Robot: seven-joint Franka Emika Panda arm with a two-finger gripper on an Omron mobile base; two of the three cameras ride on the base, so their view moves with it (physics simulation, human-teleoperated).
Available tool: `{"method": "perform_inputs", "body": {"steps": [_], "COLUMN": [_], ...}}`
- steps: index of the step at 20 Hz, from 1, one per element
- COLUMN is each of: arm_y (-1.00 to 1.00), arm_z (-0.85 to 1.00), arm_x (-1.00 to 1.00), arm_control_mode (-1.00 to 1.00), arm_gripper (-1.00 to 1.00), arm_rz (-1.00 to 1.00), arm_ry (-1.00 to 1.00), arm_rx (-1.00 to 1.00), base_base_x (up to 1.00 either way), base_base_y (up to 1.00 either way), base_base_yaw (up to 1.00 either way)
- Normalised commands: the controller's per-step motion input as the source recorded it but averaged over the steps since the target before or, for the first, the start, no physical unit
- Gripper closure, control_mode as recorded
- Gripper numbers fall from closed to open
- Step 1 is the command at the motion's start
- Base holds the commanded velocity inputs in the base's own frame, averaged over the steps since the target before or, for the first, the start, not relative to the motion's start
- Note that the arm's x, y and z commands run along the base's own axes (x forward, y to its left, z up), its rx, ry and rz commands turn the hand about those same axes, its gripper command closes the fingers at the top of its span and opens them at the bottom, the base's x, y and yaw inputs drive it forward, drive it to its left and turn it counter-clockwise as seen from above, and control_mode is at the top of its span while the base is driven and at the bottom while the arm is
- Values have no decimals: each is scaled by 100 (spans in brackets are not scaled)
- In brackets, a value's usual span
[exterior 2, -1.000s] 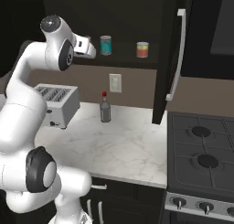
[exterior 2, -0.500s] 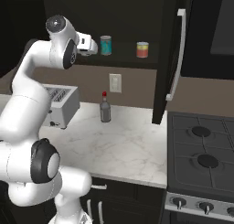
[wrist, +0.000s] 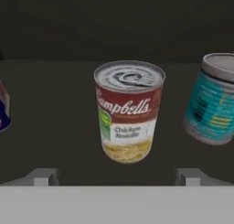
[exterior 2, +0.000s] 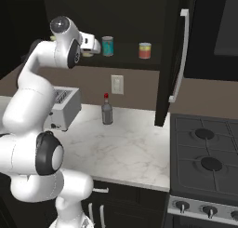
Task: Stack two cans on top of the other two cans in the cabinet.
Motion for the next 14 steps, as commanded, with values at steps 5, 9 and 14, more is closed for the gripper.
{"method": "perform_inputs", "body": {"steps": [5, 9, 14], "arm_y": [0, 0, 0], "arm_z": [0, 0, -2], "arm_x": [17, 16, 23], "arm_control_mode": [-100, -100, -100], "arm_gripper": [-100, -100, -100], "arm_rz": [0, 0, 0], "arm_ry": [0, 0, 0], "arm_rx": [0, 0, 0], "base_base_x": [0, 0, 0], "base_base_y": [0, 0, 0], "base_base_yaw": [0, 0, 0]}}
